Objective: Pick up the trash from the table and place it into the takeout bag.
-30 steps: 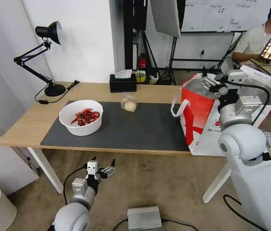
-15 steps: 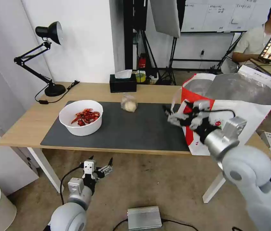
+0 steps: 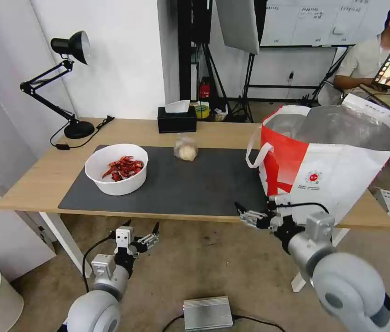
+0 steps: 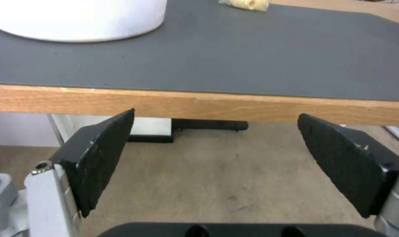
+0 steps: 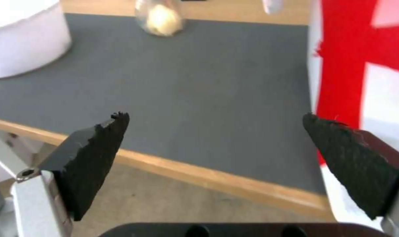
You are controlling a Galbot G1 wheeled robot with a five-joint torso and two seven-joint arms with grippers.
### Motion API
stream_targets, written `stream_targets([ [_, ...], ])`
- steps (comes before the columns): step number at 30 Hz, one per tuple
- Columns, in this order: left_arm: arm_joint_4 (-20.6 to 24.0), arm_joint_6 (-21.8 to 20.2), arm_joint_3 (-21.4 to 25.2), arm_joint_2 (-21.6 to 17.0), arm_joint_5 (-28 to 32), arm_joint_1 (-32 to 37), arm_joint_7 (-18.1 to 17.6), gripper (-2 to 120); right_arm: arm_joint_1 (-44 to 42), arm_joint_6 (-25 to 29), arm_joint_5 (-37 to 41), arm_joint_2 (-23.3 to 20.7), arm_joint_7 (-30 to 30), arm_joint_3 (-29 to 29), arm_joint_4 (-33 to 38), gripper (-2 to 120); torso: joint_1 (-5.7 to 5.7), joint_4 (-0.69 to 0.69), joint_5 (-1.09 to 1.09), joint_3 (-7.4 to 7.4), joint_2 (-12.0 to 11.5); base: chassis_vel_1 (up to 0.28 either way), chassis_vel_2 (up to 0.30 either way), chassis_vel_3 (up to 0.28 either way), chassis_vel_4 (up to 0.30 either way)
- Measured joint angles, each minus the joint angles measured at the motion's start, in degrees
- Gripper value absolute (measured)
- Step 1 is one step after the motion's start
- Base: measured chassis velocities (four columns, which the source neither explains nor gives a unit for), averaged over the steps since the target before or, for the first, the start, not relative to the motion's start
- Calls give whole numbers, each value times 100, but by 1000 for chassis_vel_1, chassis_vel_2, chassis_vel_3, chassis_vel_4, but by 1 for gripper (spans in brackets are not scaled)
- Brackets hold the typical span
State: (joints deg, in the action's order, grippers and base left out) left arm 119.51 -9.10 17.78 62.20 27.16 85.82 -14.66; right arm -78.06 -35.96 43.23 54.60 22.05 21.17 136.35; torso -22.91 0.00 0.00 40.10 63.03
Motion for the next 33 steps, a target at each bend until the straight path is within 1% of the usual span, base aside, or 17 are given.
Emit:
stream_targets([
  [5, 30, 8, 48, 3, 0, 26, 4, 100, -319, 119, -191, 49, 78, 11, 120, 100, 0, 0, 0, 0, 0, 0, 0, 0, 0],
  [8, 41, 15, 70, 4, 0, 50, 15, 100, -722, 906, -641, 148, -85, -74, 51, 100, 0, 0, 0, 0, 0, 0, 0, 0, 0],
  [9, 41, 15, 70, 4, 0, 50, 15, 100, -722, 906, -641, 148, -85, -74, 51, 100, 0, 0, 0, 0, 0, 0, 0, 0, 0],
  [12, 53, 20, 81, 7, 0, 54, 20, 100, -1046, 1718, -1206, 231, -379, -142, -121, 100, 0, 0, 0, 0, 0, 0, 0, 0, 0],
  [13, 53, 20, 81, 7, 0, 54, 20, 100, -1046, 1718, -1206, 231, -379, -142, -121, 100, 0, 0, 0, 0, 0, 0, 0, 0, 0],
  [15, 53, 33, 85, 8, 0, 59, 25, 100, -1171, 2028, -1535, 285, -496, -162, -246, 100, 0, 0, 0, 0, 0, 0, 0, 0, 0],
  [19, 51, 81, 97, 7, 1, 77, 33, 100, -1205, 2223, -1738, 317, -560, -162, -351, 100, 0, 0, 0, 0, 0, 0, 0, 0, 0],
  [33, 4, 110, 95, 5, 5, 61, 44, 100, -1127, 2507, -1916, 340, -676, -177, -565, 100, 0, 0, 0, 0, 0, 0, 0, 0, 0],
])
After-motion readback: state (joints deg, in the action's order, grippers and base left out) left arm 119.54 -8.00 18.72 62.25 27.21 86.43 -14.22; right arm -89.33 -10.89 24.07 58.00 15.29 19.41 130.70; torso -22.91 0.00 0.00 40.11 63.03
